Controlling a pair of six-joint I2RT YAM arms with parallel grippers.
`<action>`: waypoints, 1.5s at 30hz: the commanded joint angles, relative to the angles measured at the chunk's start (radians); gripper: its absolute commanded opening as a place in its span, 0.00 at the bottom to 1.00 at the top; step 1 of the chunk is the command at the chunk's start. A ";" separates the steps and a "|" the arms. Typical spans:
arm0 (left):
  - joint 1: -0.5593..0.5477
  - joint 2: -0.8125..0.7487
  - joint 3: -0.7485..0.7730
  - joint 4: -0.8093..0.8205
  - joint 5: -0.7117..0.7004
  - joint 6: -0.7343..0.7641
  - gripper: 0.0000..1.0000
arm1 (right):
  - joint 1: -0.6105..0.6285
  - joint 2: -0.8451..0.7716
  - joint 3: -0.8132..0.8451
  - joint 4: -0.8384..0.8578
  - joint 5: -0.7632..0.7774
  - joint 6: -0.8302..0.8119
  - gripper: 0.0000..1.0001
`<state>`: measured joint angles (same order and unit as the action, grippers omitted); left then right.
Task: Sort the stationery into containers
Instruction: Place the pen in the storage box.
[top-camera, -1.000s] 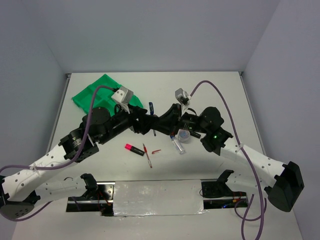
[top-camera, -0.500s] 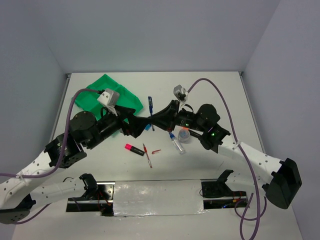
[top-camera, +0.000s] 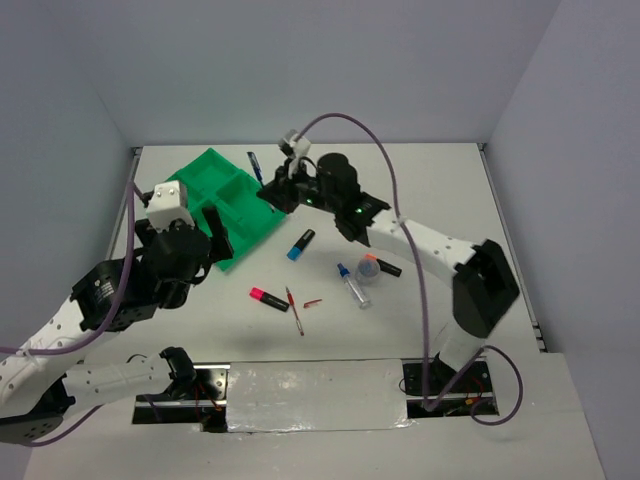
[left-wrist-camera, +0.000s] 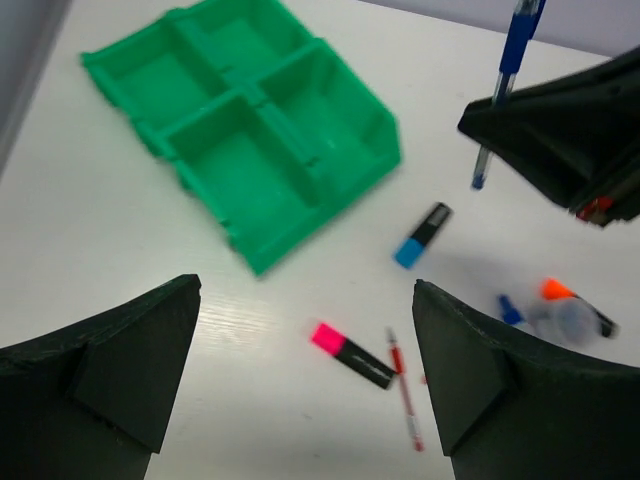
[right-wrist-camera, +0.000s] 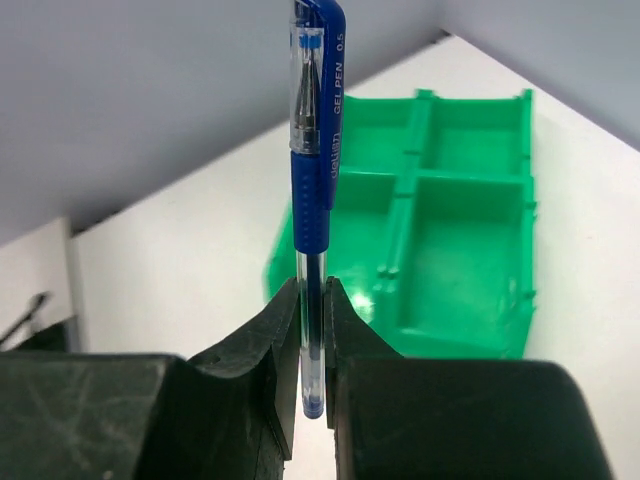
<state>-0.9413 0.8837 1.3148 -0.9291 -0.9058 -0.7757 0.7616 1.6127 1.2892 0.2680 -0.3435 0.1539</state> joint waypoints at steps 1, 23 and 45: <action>-0.001 -0.092 -0.043 -0.238 -0.205 -0.119 0.99 | 0.002 0.184 0.221 -0.099 0.081 -0.145 0.00; 0.016 -0.241 -0.285 0.016 -0.081 0.081 0.99 | -0.036 0.776 0.795 -0.292 0.129 -0.059 0.16; 0.058 -0.266 -0.305 0.079 -0.050 0.135 0.99 | -0.053 0.624 0.728 -0.293 -0.040 -0.019 0.49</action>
<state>-0.8970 0.6033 1.0100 -0.8974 -0.9588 -0.6750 0.7090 2.3905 2.0411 -0.0822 -0.3187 0.1196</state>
